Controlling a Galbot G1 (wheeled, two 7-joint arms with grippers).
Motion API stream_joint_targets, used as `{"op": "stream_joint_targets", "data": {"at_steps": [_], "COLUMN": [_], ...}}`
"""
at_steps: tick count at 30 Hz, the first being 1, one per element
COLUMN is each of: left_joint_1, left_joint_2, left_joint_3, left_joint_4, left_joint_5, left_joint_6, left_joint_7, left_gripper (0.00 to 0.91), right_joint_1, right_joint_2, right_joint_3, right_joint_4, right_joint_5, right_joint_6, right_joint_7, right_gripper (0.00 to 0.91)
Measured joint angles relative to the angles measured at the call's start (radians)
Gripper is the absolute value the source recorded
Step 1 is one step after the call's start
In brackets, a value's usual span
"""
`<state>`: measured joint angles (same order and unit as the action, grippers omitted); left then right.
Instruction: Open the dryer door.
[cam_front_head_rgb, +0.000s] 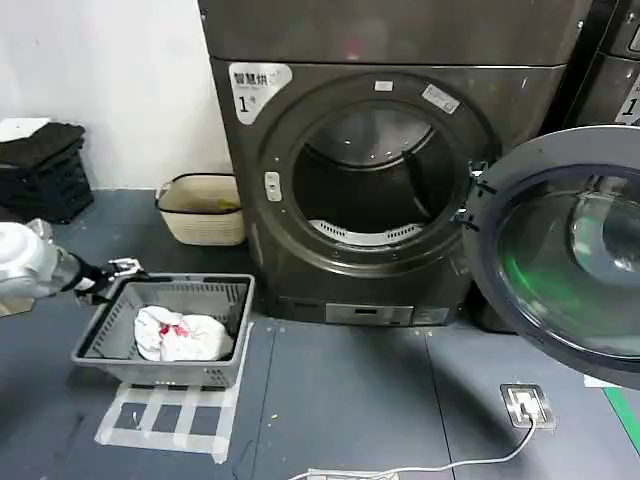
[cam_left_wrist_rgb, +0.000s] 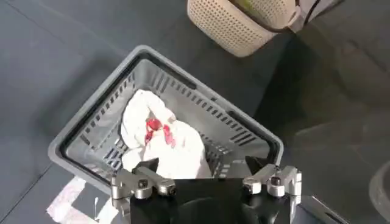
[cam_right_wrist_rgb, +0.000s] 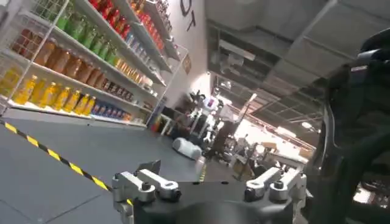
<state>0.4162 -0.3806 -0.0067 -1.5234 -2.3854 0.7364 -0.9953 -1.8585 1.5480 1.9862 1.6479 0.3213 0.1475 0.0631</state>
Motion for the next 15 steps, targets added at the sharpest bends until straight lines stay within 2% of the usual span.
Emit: {"op": "stream_joint_targets", "data": {"at_steps": [15], "left_joint_1": [-0.06], "left_joint_2": [-0.022], "left_joint_3": [0.058], "left_joint_4": [0.033], "left_joint_5": [0.01], "left_joint_6": [0.0], "left_joint_7": [0.002], "left_gripper": [0.907], "right_joint_1": [-0.001], "right_joint_2": [0.0], "right_joint_3": [0.002], "right_joint_4": [-0.007], "right_joint_5": [-0.001], "right_joint_6": [0.007], "right_joint_7": [-0.005], "right_gripper": [0.907]}}
